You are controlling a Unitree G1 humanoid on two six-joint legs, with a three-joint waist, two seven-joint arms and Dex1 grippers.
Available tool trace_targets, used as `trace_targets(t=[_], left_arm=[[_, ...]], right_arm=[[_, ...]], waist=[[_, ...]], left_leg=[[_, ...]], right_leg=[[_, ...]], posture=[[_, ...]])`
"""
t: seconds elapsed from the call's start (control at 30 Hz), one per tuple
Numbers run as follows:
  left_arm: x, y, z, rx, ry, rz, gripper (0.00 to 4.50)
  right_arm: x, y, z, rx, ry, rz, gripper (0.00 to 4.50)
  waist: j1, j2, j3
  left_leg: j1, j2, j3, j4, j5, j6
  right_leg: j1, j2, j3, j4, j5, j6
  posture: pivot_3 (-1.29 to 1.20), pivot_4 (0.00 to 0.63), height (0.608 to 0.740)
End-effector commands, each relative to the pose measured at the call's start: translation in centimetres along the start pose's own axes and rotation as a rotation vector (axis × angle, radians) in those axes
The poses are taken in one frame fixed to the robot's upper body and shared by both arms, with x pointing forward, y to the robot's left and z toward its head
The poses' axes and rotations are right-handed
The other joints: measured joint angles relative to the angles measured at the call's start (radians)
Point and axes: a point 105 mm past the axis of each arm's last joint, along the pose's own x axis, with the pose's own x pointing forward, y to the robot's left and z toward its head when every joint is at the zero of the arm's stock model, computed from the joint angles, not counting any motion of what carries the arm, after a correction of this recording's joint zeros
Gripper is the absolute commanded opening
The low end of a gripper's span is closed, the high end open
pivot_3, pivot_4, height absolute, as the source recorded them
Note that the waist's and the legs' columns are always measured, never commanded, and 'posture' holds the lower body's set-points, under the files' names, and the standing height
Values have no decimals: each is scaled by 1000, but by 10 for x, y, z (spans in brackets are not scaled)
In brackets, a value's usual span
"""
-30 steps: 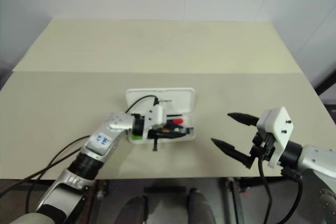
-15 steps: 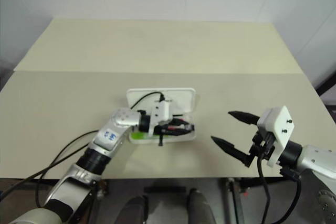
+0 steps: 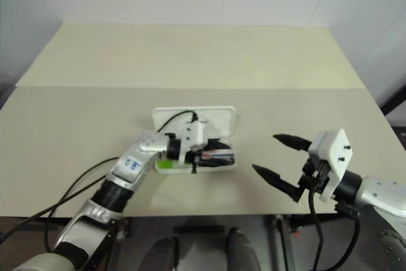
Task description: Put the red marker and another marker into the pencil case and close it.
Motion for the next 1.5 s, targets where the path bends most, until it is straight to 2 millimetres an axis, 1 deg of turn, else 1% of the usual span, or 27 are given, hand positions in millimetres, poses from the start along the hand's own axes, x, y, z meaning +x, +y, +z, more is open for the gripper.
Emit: trace_targets(t=[0.03, 0.17, 0.2, 0.27, 0.37, 0.4, 0.5, 0.57, 0.67, 0.7, 0.73, 0.8, 0.87, 0.9, 0.97, 1.07, 1.1, 1.13, 1.17, 1.2, 1.23, 1.33, 1.37, 1.5], left_arm=[[-15, 1, 17, 33, -58, 28, 3151], [-39, 4, 20, 5, -93, 89, 4475], [-42, 4, 20, 2, -97, 93, 4475], [-58, 2, 24, 29, -131, 109, 4475], [-86, 3, 42, 68, -227, 172, 4475], [-93, 3, 46, 66, -244, 182, 4475], [-107, 2, 56, 79, -251, 211, 4475], [-120, 1, 63, 98, -241, 233, 4475], [-127, -1, 66, 101, -229, 235, 4475], [-134, -1, 68, 111, -223, 250, 4475], [-144, 2, 72, 123, -219, 289, 4475], [-157, 8, 77, 128, -224, 355, 4475], [-170, 21, 80, 131, -245, 458, 4475], [-180, 31, 82, 132, -260, 537, 4290], [-188, 41, 82, 113, -268, 608, 3847], [-192, 46, 77, 111, -239, 637, 2792], [-192, 47, 76, 107, -232, 633, 2567], [-192, 49, 73, 99, -225, 635, 2118], [-193, 50, 71, 95, -219, 637, 1786], [-195, 55, 68, 98, -201, 656, 1507], [-196, 58, 66, 101, -189, 669, 1086], [-193, 74, 49, 55, -117, 704, 53], [-193, 78, 45, 54, -93, 718, 18], [-184, 85, 41, 32, -112, 686, 18]], right_arm=[[4, 2, 6, -26, -34, 9, 4500], [6, 1, 5, -21, -39, 21, 4500], [6, 1, 5, -21, -40, 22, 4500], [9, 0, 3, -16, -41, 34, 4500], [12, -4, 2, -13, -43, 55, 4500], [12, -4, 2, -15, -42, 62, 4500], [14, -8, 2, -17, -47, 79, 4500], [17, -10, 3, -21, -58, 101, 4500], [17, -12, 3, -24, -61, 118, 4500], [17, -14, 3, -25, -57, 124, 4500], [17, -17, 1, -27, -50, 129, 4500], [16, -22, -1, -32, -42, 134, 4500], [17, -26, -1, -37, -43, 134, 4500], [18, -26, -1, -40, -44, 136, 4500], [20, -27, -1, -45, -45, 141, 4500], [21, -27, 0, -49, -46, 147, 4500], [21, -27, 0, -50, -46, 147, 4500], [21, -27, 0, -53, -45, 149, 4500], [21, -27, 0, -54, -44, 149, 4500], [21, -27, 0, -57, -42, 150, 4500], [20, -27, 1, -59, -41, 151, 4500], [20, -25, 2, -63, -40, 151, 4500], [20, -25, 2, -63, -41, 151, 4500], [20, -24, 3, -67, -41, 149, 4500]], waist=[[0, 0, 0], [-2, 0, 0], [-1, 0, 0], [-1, 0, 0], [-1, 0, 0], [-1, 0, 0], [0, 0, 0], [-1, 0, 0], [0, 0, 0], [0, 0, 0], [-1, 0, 0], [-2, 0, 0], [-3, 0, 0], [-3, 0, 0], [-3, 0, 0], [-3, 0, 0], [-3, 0, 0], [-2, 0, 0], [-2, 0, 0], [-2, 0, 0], [-2, 0, 0], [0, 0, 0], [0, 0, 0], [-1, 0, 0]], left_leg=[[0, 0, 0, 0, 0, 0], [0, 0, 0, 0, 0, 0], [1, 0, 0, 0, 0, 0], [1, 0, 0, 0, 0, 0], [1, 0, 0, 0, 0, 0], [1, 0, 0, 0, 0, 0], [2, 0, 0, 0, 1, 0], [2, 0, 0, 1, 1, 0], [2, 0, 0, 0, 1, 0], [2, 0, 0, 0, 1, 0], [2, 0, 0, 0, 1, 0], [1, 0, 0, 0, 1, 0], [2, 0, 0, 0, 1, 0], [2, 0, 0, 0, 1, 0], [2, 0, 0, 0, 1, 0], [2, 0, 0, 0, 1, 1], [2, 0, 0, 0, 1, 0], [2, 0, 0, 0, 1, 0], [2, 0, 0, 0, 1, 0], [2, 0, 0, 0, 1, 0], [2, 0, 0, 0, 1, 0], [2, 0, 0, 0, 1, 0], [2, 0, 0, 0, 1, 0], [2, 0, 0, 0, 1, 0]], right_leg=[[0, 0, 0, 0, 0, 0], [0, 0, 0, 1, 0, 0], [0, 0, 0, 1, 0, 0], [0, 0, 0, 2, 0, 0], [0, 0, 0, 2, 0, 0], [0, 0, 0, 2, 0, 0], [0, 0, 0, 3, 0, -1], [0, 0, 0, 4, 0, -1], [0, 0, 0, 4, -1, -1], [0, 0, 0, 4, -1, -1], [0, 0, 0, 4, -1, -1], [0, 0, 0, 4, -1, -1], [0, 0, 0, 4, -1, -1], [0, 0, 0, 5, -1, -1], [0, 0, 0, 6, -1, -1], [0, 0, 0, 6, -1, -1], [0, 0, 0, 6, -1, -1], [-1, 0, 0, 6, -1, -1], [-1, 0, 0, 6, -1, 0], [-1, 0, 0, 7, -1, 0], [-1, 0, 0, 7, -1, 0], [-1, 0, 0, 7, -1, 0], [-1, 0, 0, 7, -1, 0], [-1, 0, 0, 7, -1, 0]], posture=[[0, 150, 740], [0, 150, 740], [0, 150, 740], [0, 150, 740], [0, 150, 740], [0, 150, 740], [0, 150, 740], [0, 150, 740], [0, 150, 740], [0, 150, 740], [0, 150, 740], [0, 150, 740], [0, 150, 740], [0, 150, 740], [0, 150, 740], [0, 150, 740], [0, 150, 740], [0, 150, 740], [0, 150, 740], [0, 150, 740], [0, 150, 740], [0, 150, 740], [0, 150, 740], [0, 150, 740]])
